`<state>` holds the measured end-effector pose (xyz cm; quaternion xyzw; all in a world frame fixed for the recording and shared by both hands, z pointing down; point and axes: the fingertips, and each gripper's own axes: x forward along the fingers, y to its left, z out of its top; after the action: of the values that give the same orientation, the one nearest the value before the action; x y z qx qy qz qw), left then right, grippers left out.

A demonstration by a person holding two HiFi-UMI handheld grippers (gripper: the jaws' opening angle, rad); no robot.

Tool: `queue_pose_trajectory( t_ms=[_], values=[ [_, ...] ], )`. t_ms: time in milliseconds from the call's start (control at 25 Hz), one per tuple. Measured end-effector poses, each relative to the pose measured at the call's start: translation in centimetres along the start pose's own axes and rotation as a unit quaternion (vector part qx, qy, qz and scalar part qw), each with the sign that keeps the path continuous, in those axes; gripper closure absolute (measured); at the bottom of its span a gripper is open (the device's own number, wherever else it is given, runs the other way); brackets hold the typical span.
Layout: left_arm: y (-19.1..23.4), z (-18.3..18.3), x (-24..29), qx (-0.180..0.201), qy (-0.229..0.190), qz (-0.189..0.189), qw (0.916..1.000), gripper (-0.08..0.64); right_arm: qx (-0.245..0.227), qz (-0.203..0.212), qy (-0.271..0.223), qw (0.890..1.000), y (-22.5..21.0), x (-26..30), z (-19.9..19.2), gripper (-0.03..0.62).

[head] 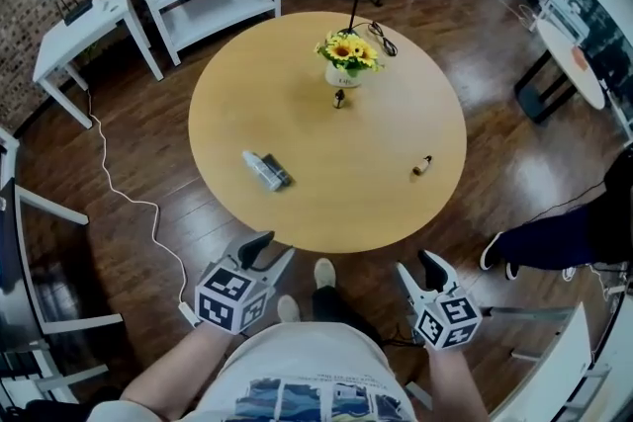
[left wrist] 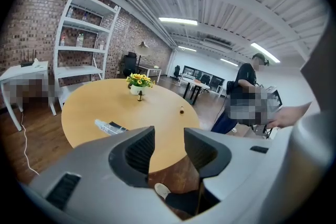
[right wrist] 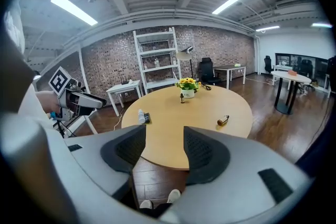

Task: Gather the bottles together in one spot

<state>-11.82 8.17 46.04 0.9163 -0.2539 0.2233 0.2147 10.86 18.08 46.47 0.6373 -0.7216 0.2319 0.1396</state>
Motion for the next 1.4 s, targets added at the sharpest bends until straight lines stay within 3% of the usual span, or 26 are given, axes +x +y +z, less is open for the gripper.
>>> queue_pose_trajectory(
  t_ms=[280,520,840,960,1160,1280,1400],
  values=[
    [-0.4,-2.1,-2.3,0.007,-0.009,-0.001,0.9999,0.408,0.006,-0.011,-0.006,1.0,1.4,-1.6,-1.7,0.345],
    [-1.0,-2.8,-2.8,0.01,-0.003,-0.012,0.9999,0.408,0.033,-0.031,-0.012,0.999,-0.8,-2.0,-1.7,0.344],
    [0.2,-1.4,-0.3,0.003,0.0,-0.006,1.0,0.408,0.061,-0.038,0.012,0.997,-7.8,2.4,-1.6,0.345],
    [0.2,-0.8,2.5,0.003,0.007,-0.013,0.9999,0.408,0.072,-0.044,0.015,0.996,-12.1,4.2,-1.4,0.397],
    [0.5,1.2,4.2,-0.015,0.009,0.02,0.9996,0.408,0.066,-0.014,0.029,0.997,-17.2,9.8,0.1,0.397],
    [0.8,3.1,5.0,-0.013,0.015,0.017,0.9997,0.408,0.08,-0.006,0.05,0.995,-18.5,10.8,1.1,0.396],
    [0.9,4.2,6.4,-0.012,0.019,0.011,0.9997,0.408,0.102,-0.001,0.062,0.993,-20.7,11.8,0.4,0.345]
  ],
)
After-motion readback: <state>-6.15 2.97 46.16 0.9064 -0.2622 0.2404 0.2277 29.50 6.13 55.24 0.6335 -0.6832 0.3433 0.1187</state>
